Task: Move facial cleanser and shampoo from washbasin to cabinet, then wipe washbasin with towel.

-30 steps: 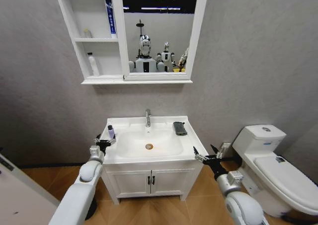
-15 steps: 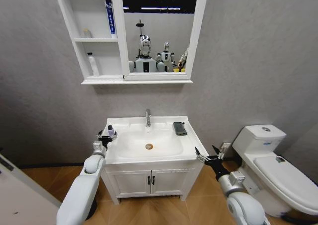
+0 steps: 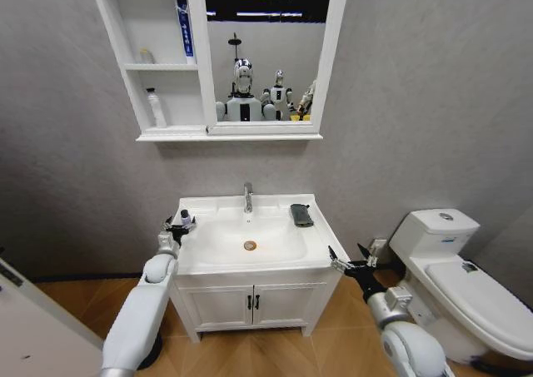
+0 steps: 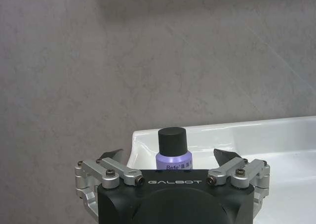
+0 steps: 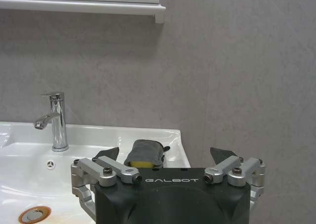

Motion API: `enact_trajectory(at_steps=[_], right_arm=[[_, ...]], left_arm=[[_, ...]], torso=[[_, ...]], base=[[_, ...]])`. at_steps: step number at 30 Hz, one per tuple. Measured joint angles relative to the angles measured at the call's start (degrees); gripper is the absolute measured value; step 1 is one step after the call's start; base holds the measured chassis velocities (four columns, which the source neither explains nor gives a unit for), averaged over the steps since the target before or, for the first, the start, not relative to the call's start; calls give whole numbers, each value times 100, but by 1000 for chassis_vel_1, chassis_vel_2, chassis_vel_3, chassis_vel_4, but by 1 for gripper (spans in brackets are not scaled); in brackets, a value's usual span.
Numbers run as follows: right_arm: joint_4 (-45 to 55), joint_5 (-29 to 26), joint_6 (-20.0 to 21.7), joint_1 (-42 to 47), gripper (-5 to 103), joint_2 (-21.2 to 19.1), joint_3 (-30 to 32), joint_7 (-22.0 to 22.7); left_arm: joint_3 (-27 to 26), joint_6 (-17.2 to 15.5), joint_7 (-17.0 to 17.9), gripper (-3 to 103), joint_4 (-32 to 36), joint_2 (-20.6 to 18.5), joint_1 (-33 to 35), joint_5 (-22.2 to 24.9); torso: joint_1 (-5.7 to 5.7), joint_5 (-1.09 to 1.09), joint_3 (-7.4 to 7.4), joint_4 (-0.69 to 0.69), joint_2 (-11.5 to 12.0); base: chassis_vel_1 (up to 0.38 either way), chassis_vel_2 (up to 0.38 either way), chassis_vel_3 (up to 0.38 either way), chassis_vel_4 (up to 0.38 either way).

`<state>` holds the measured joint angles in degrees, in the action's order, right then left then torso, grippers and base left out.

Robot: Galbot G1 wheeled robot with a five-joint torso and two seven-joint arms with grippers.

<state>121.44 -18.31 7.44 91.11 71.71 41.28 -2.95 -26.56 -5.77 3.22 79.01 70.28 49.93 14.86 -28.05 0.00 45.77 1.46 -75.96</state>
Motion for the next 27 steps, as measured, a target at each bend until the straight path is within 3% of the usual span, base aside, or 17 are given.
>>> enact_trajectory(at_steps=[27], right_arm=[[-113,29,-67,-51,100,-16,-6,18]], left_arm=[[30,128,-43,100,-386,156,-144,-99]], torso=[[0,0,0,0,0]], base=[[0,0,0,0]])
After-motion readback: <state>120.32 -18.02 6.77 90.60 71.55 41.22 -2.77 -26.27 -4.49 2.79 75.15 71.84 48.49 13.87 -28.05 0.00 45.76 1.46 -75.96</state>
